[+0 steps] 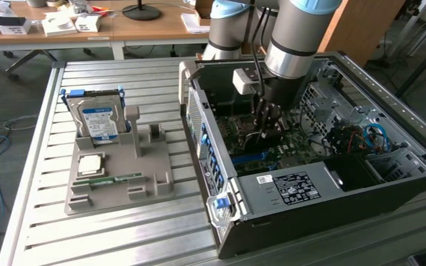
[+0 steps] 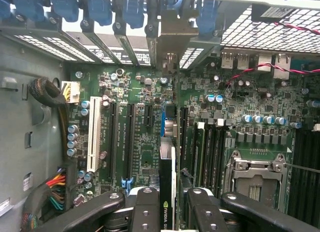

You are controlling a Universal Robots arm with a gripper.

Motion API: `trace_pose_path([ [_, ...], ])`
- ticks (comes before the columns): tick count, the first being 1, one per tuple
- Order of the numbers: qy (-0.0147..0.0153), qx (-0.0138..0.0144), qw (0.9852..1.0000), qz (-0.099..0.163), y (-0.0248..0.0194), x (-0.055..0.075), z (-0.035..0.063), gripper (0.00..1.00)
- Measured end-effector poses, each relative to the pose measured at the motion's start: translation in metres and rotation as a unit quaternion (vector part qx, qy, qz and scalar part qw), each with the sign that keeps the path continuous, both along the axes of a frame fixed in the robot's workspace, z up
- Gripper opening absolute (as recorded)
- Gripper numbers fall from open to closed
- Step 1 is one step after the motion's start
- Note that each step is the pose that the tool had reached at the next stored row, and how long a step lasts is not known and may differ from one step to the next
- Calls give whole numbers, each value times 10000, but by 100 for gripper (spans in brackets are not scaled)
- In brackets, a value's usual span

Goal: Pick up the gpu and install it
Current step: 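Insert the gpu into the slot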

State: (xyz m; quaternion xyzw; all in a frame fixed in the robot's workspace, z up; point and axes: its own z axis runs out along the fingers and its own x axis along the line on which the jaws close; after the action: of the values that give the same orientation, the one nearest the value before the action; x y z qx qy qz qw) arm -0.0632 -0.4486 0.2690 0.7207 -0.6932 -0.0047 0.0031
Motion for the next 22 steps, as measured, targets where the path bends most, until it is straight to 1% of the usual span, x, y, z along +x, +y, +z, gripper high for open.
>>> trace_pose_path([
  [7,0,0,10000,0,-15,0,6,26],
  [22,0,1,10000,1,-16,-22,6,26],
])
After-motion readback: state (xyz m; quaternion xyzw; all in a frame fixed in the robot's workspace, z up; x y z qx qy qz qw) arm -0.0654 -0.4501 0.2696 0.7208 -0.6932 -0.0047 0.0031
